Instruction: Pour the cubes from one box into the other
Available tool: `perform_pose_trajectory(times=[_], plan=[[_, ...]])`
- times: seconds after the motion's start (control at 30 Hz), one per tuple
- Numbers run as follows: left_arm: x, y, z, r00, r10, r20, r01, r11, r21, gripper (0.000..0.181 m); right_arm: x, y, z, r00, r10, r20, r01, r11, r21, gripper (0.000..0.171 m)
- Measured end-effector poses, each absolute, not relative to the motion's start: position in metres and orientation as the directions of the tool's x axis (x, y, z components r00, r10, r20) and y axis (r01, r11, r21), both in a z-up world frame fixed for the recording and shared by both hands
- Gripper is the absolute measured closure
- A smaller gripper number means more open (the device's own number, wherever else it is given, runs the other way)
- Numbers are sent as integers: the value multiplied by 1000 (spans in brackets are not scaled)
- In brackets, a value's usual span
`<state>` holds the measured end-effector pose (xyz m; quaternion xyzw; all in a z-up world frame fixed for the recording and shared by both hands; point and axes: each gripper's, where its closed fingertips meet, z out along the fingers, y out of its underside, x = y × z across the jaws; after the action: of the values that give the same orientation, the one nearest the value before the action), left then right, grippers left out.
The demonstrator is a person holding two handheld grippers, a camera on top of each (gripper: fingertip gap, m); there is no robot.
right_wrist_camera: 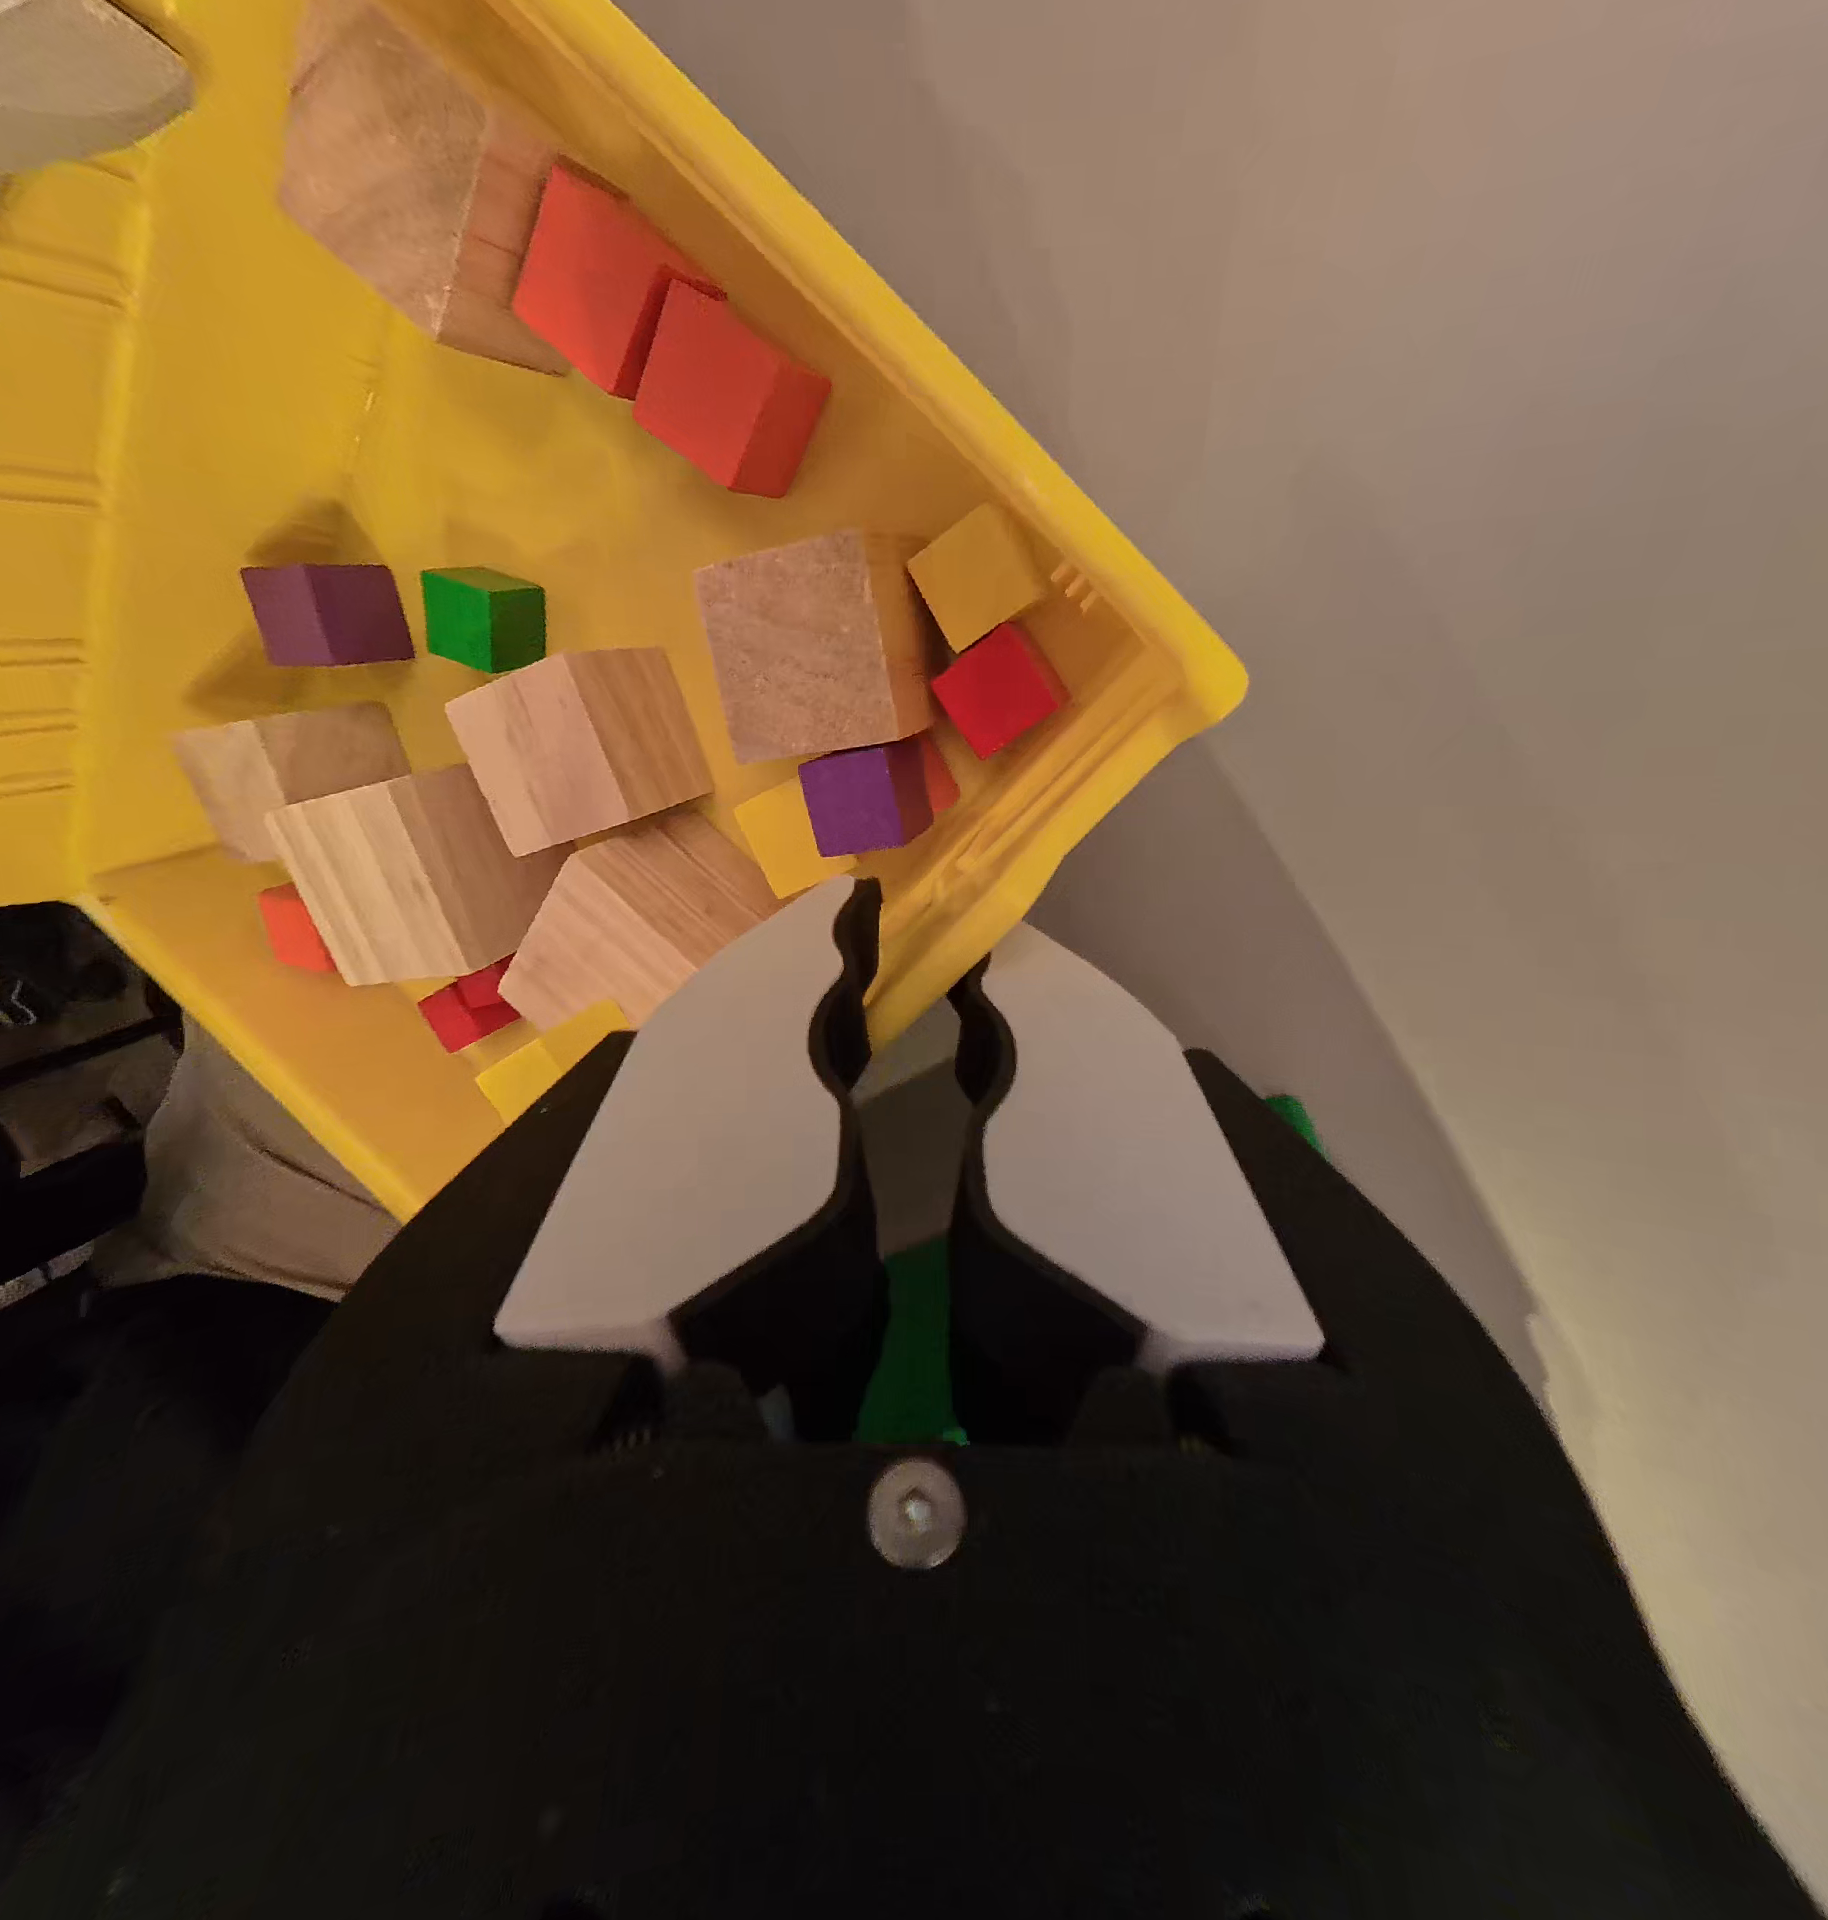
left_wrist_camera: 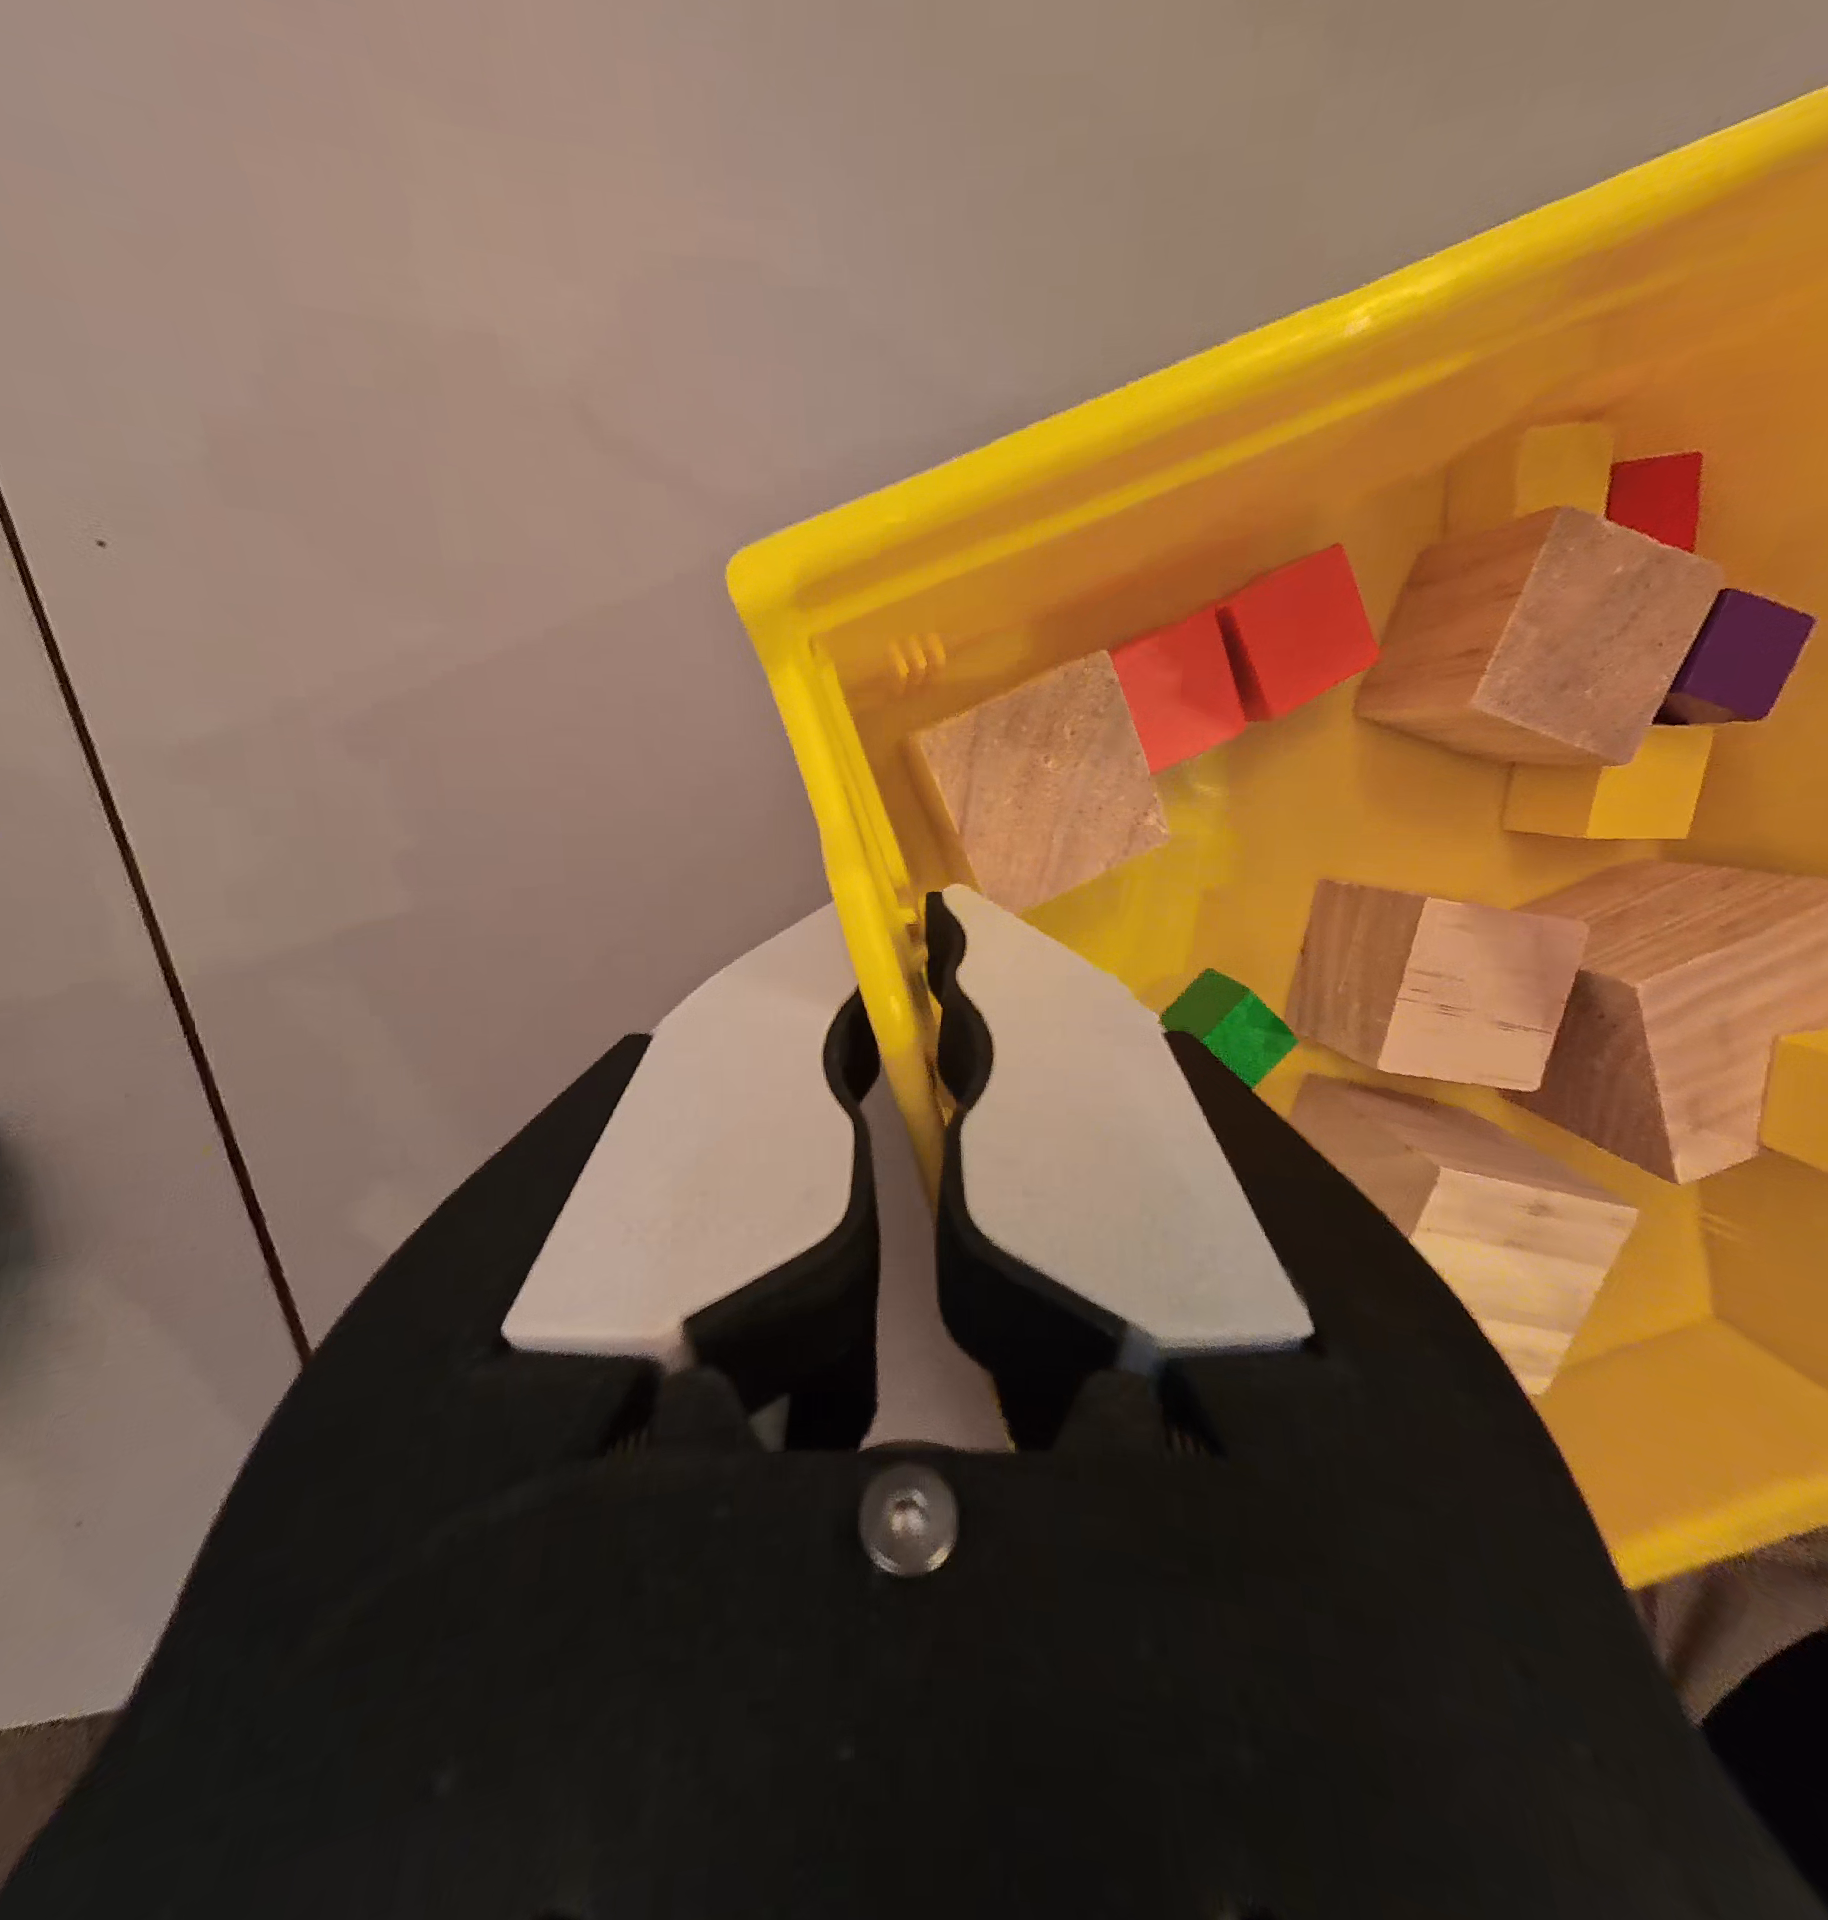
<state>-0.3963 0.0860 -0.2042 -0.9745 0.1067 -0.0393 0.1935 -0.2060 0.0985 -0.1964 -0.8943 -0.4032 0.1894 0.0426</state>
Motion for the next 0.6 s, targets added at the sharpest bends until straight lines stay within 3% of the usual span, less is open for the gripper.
perform_pose_trajectory(times=[0.4,0.6], plan=[[-367,131,-134,945,-318,-71,-316,-844,-434,176,-178,118,-144,594,693,-407,615,-718,-325,164],[-351,150,-136,936,-350,-42,-334,-842,-424,176,-162,131,-139,616,673,-410,588,-739,-329,164]])
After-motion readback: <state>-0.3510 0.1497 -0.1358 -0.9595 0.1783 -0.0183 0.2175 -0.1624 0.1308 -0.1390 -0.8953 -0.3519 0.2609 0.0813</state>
